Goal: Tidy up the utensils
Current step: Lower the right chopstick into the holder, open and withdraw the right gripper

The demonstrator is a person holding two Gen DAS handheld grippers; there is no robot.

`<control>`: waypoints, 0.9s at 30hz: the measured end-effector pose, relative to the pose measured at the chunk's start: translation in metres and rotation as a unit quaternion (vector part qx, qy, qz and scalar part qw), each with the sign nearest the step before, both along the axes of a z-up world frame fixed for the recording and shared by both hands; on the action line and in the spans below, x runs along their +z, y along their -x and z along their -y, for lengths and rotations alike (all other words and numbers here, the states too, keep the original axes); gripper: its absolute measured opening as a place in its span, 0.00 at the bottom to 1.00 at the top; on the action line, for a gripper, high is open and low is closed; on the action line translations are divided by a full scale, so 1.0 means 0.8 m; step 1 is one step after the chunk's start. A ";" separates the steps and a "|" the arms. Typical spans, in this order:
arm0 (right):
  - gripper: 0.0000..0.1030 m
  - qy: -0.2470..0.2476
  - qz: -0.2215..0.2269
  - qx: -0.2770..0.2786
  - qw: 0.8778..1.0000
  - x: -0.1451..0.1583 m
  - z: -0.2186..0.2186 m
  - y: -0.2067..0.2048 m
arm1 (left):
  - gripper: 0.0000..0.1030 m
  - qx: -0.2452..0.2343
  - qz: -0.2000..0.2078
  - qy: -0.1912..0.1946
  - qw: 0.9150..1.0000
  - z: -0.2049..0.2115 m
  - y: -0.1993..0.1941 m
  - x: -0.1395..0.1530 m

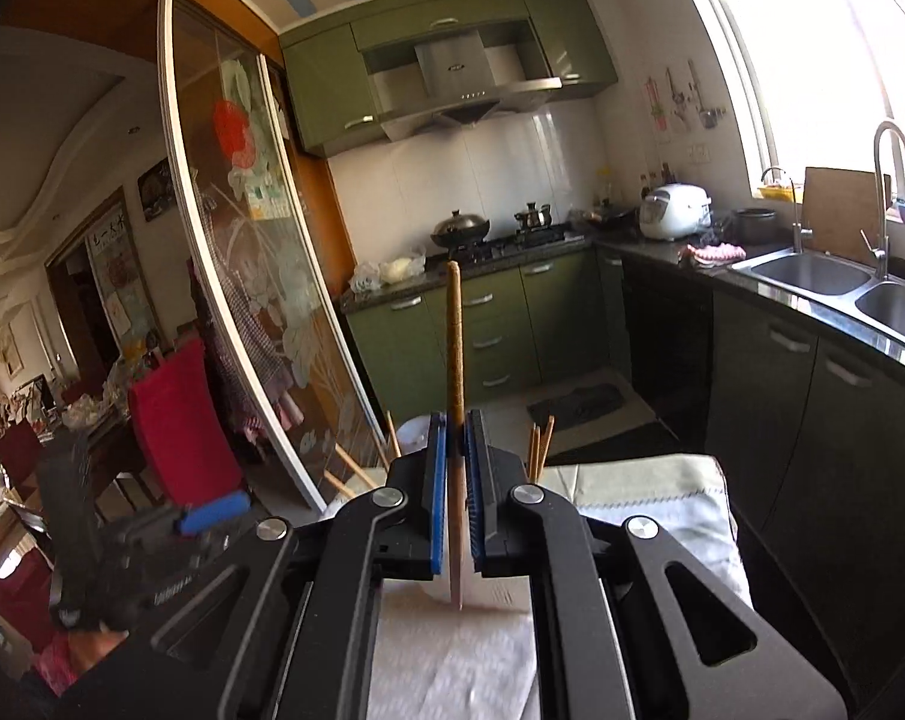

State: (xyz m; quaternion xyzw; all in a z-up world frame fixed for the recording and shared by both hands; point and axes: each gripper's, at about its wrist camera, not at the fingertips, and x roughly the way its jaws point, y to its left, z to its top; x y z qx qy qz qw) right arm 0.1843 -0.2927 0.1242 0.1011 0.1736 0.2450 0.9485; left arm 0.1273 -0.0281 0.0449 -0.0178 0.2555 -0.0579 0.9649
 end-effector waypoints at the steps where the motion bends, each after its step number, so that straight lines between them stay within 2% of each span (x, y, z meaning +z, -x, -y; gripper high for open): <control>1: 0.07 -0.001 0.007 -0.008 1.000 0.008 -0.004 -0.010 | 0.28 0.001 0.002 0.006 1.000 -0.004 0.013 -0.005; 3: 0.07 0.005 0.016 -0.025 1.000 0.015 -0.012 -0.033 | 0.31 0.008 0.008 0.009 1.000 -0.012 0.034 -0.014; 6: 0.07 0.027 -0.003 -0.039 0.999 0.005 -0.032 -0.074 | 0.37 0.022 0.014 0.031 0.999 -0.031 0.057 -0.025; 10: 0.07 0.053 -0.049 -0.037 0.997 -0.037 -0.054 -0.120 | 0.38 0.043 0.015 0.048 0.998 -0.052 0.078 -0.041; 13: 0.07 0.071 -0.079 -0.030 0.994 -0.074 -0.068 -0.137 | 0.44 0.058 0.019 0.048 0.997 -0.061 0.090 -0.052; 20: 0.07 0.109 -0.121 -0.025 0.986 -0.146 -0.086 -0.150 | 0.65 0.057 0.008 0.049 0.997 -0.055 0.096 -0.076; 23: 0.08 0.123 -0.123 -0.027 0.984 -0.161 -0.091 -0.147 | 0.73 0.054 0.015 0.042 0.998 -0.047 0.100 -0.077; 26: 0.13 0.124 -0.116 -0.032 0.985 -0.162 -0.086 -0.135 | 0.89 0.050 0.031 0.028 0.998 -0.035 0.108 -0.072; 27: 0.19 0.121 -0.109 -0.034 0.986 -0.157 -0.082 -0.126 | 0.91 0.049 0.038 0.022 0.998 -0.032 0.111 -0.070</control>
